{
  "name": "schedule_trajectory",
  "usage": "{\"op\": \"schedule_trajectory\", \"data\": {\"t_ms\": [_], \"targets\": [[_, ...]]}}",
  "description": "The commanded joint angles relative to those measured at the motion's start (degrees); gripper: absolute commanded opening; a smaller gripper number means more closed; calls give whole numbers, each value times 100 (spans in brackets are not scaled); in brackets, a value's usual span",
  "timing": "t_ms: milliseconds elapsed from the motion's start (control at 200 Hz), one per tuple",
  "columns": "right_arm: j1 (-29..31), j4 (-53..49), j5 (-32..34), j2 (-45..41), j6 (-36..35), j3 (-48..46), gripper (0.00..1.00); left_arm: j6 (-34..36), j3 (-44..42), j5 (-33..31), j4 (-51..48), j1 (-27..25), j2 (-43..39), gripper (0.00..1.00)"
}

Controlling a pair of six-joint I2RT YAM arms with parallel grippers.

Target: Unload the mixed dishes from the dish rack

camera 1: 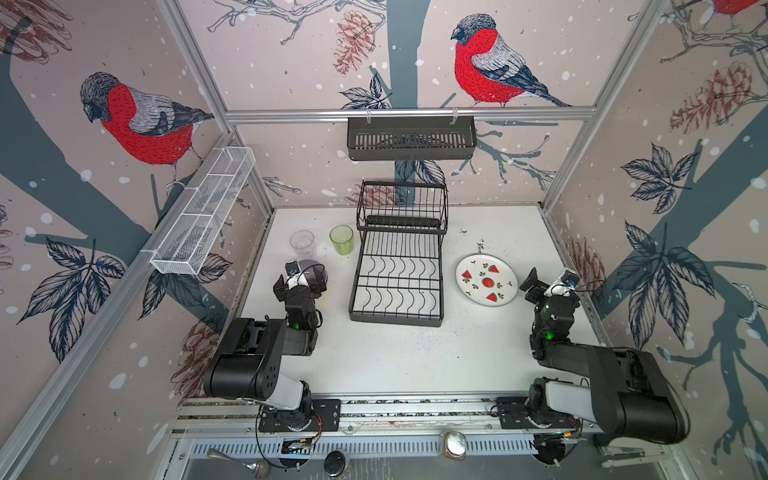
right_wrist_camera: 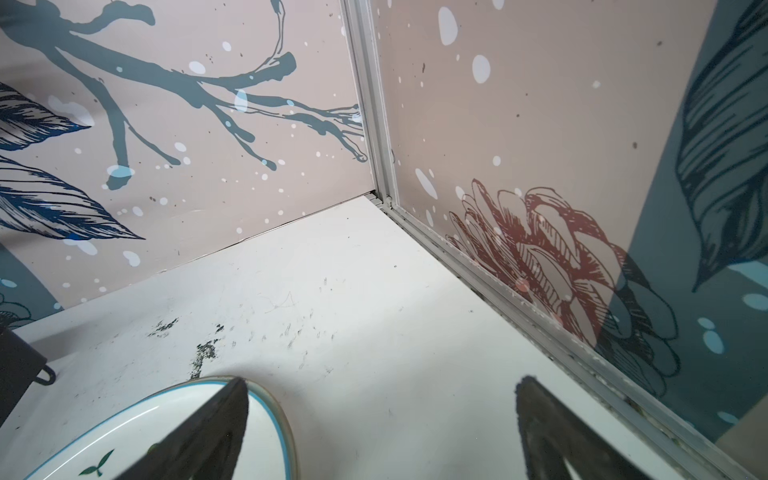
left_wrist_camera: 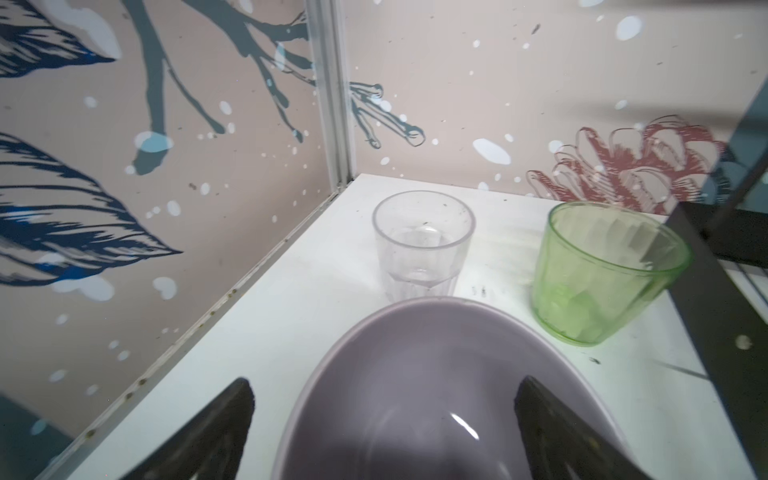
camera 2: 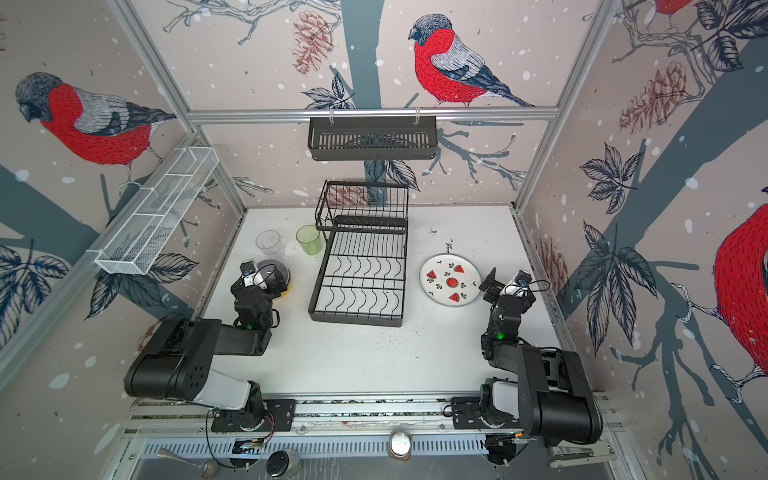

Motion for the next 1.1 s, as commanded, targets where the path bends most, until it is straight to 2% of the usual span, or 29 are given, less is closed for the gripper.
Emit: {"op": "schedule_trajectory", "data": {"t_ms": [0, 250, 515, 845, 1096], "targets": [[-19, 368, -207, 56, 63, -13, 99, 12, 59, 328, 436, 26, 144, 98], [-21, 304, -453, 348, -38, 163, 99, 166, -32, 701, 730, 30, 308, 98], [53, 379, -896, 519, -332, 243, 99, 167, -34, 715, 698, 23, 301, 98], [697, 193, -146, 1225, -825, 720, 100, 169, -21, 709, 690, 28, 313, 98], [687, 168, -158, 1237, -816, 738, 100, 241, -28, 586, 727, -66, 313, 98]]}}
